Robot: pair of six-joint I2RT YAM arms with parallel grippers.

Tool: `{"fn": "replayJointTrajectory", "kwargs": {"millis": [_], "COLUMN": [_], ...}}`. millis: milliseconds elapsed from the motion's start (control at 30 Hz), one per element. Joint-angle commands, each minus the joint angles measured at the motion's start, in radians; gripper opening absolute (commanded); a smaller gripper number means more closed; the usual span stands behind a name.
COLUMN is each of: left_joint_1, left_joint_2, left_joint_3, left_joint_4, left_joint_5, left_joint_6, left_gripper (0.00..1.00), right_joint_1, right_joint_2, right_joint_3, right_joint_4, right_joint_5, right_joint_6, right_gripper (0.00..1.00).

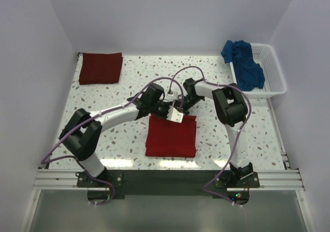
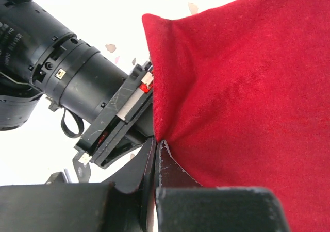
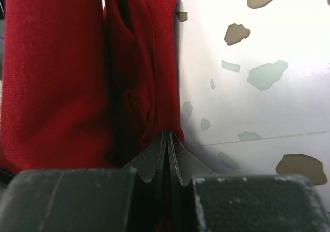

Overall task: Fold and stack the t-shirts
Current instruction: Fold the tshirt

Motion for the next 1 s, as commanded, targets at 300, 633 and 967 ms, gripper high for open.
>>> {"fn": "replayJointTrajectory", "kwargs": {"millis": [300,633,967], "left_joint_1": [0.018,0.246,0.34], "left_joint_2": [-0.099,-0.074,0.186], "left_joint_3": [-0.024,0.114,0.324], "left_joint_4": [-0.024,-0.433,-0.545], "left_joint_5": [0.016,0.234,0.301], "left_joint_6": [0.0,-0.172,-0.263], "left_gripper": [0.44,0.52,0.54], "right_joint_1": [-0.025,-0.082,-0.125], "right_joint_2": [-0.069,-0.144,-0.185], "right_joint_3": [0.121,0.33,0.252], "right_joint_4": [-0.15,-0.37,-0.491], "right_joint_5": [0.227,0.448,0.402], "right_joint_6": [-0.131,-0.251,-0.352], "right_gripper": [0.17,0.43,0.58]}}
